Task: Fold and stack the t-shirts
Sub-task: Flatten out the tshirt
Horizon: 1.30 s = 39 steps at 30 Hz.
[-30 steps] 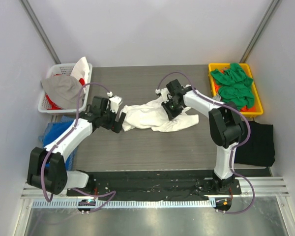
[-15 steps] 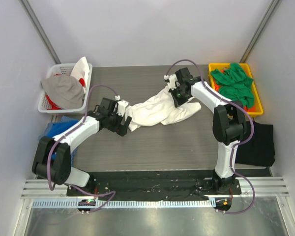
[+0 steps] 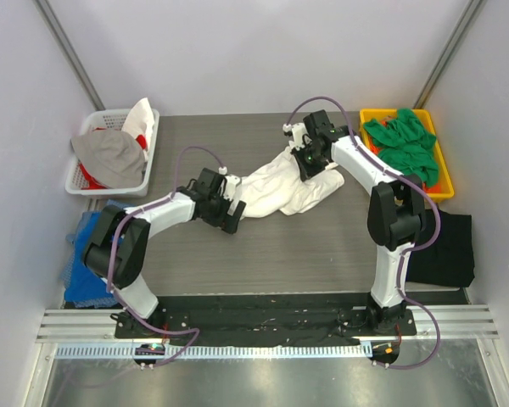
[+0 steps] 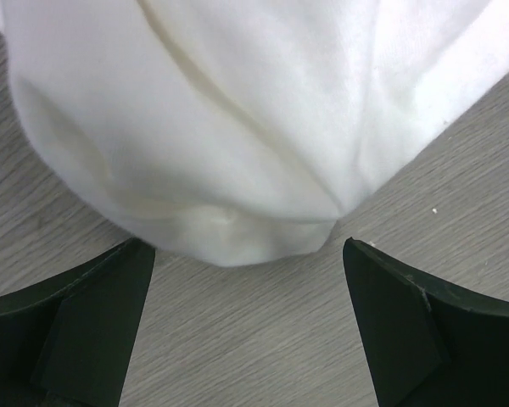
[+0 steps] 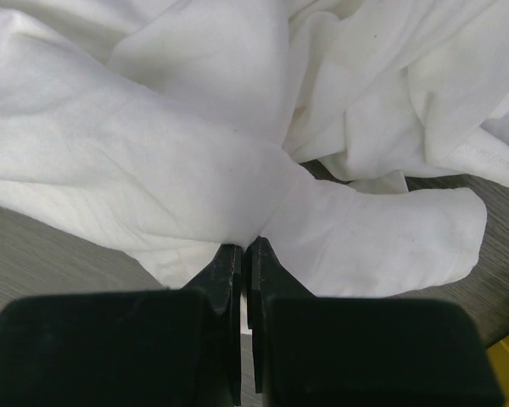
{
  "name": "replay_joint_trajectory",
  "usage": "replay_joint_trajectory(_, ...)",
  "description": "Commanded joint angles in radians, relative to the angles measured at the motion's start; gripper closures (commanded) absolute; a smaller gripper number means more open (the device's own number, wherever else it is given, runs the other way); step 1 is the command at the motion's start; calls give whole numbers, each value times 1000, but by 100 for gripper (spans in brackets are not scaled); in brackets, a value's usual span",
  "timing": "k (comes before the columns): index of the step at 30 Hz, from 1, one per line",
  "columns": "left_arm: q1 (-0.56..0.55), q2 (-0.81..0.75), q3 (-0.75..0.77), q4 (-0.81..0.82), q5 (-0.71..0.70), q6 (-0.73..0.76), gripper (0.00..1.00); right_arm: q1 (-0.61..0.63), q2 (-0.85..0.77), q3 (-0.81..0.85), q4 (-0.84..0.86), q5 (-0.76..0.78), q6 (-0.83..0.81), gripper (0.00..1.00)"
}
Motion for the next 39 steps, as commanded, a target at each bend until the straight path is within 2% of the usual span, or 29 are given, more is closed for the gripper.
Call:
replay_joint_trajectory(1,-25,22,49,77,9,-34,0,2,-54,27,-1,-22,1,99)
replay_joint_trajectory(7,-31,62,85,91,9,-47,4,2,-56,18,-1,-34,0,99)
replay_joint_trajectory(8,-31,68,90,88,7,-47,11,2,-56,12,-1,-35,1,99)
replay_joint_trajectory(10,-33,90,101,90,-3,-47,15,2,-59,4,-1,-38,1,99)
replay_joint_trajectory(12,-33,102,118,77,-5,-47,25,2,-66,-2,-1,-37,-2,99)
replay_joint_trajectory(15,-33,116,131,68,-3,-42,45,0,-76,-7,-2,-28,-5,99)
replay_joint_trajectory(16,-33,119,135,61,-19,-39,55,2,-83,-8,-1,-26,-5,99)
replay_joint_trajectory(18,-33,118,147,50,-39,-33,64,2,-88,-8,-1,-20,-8,99)
replay_joint_trajectory(19,-33,116,150,38,-46,-22,74,2,-92,-8,-2,-17,-11,99)
replay_joint_trajectory(21,-33,101,162,15,-77,-13,86,2,-99,-10,-6,-3,-16,99)
replay_joint_trajectory(22,-33,92,164,8,-89,-7,96,2,-102,-17,-7,3,-19,99)
replay_joint_trajectory(23,-33,66,165,2,-107,10,100,2,-112,-23,-7,15,-25,99)
replay_joint_trajectory(33,-34,-161,217,-205,-212,133,100,2,-203,-88,11,84,-37,99)
replay_joint_trajectory(39,-33,-240,277,-240,-307,208,99,2,-226,-86,10,103,-42,99)
